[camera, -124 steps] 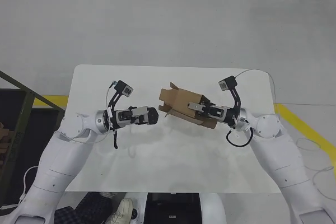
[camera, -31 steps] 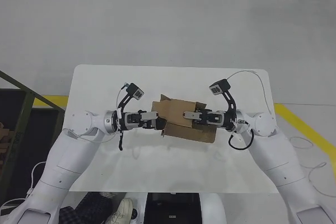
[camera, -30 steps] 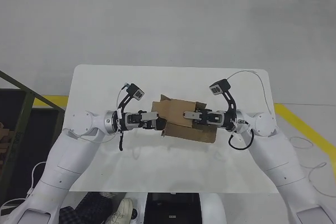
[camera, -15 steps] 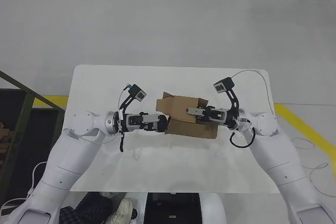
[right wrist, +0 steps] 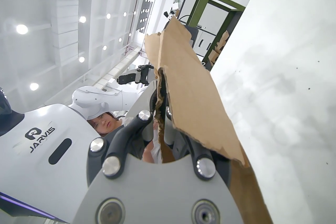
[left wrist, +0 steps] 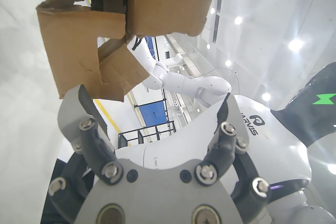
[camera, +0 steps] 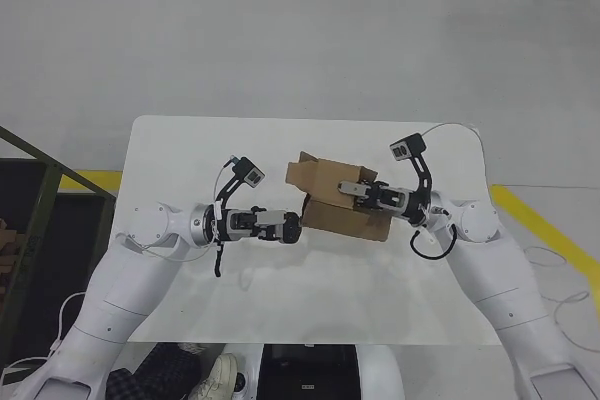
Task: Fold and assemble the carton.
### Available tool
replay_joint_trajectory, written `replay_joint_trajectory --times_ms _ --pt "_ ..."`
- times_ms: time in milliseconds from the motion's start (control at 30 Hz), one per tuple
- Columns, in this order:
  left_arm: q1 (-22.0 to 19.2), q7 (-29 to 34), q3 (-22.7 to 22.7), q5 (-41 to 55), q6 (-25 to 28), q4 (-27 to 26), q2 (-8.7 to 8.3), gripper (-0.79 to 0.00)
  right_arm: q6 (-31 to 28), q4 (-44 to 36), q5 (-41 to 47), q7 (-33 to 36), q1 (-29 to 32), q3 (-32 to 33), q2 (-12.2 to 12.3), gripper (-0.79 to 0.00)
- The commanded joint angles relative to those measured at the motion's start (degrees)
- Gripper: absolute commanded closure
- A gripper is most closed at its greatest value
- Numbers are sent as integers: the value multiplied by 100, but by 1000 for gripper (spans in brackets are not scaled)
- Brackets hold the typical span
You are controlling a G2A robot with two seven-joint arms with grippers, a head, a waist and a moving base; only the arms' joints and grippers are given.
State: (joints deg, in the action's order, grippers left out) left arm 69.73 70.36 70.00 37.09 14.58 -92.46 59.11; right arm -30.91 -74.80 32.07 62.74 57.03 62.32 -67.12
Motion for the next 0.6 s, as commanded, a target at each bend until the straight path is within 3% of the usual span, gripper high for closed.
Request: replay_joint_trajectory --times_ms 0,567 --pt "0 3 -1 5 -1 3 1 -785 12 -11 -15 -12 5 8 1 0" --pt "-155 -92 105 30 60 182 11 -785 142 -226 199 507 93 -45 8 0"
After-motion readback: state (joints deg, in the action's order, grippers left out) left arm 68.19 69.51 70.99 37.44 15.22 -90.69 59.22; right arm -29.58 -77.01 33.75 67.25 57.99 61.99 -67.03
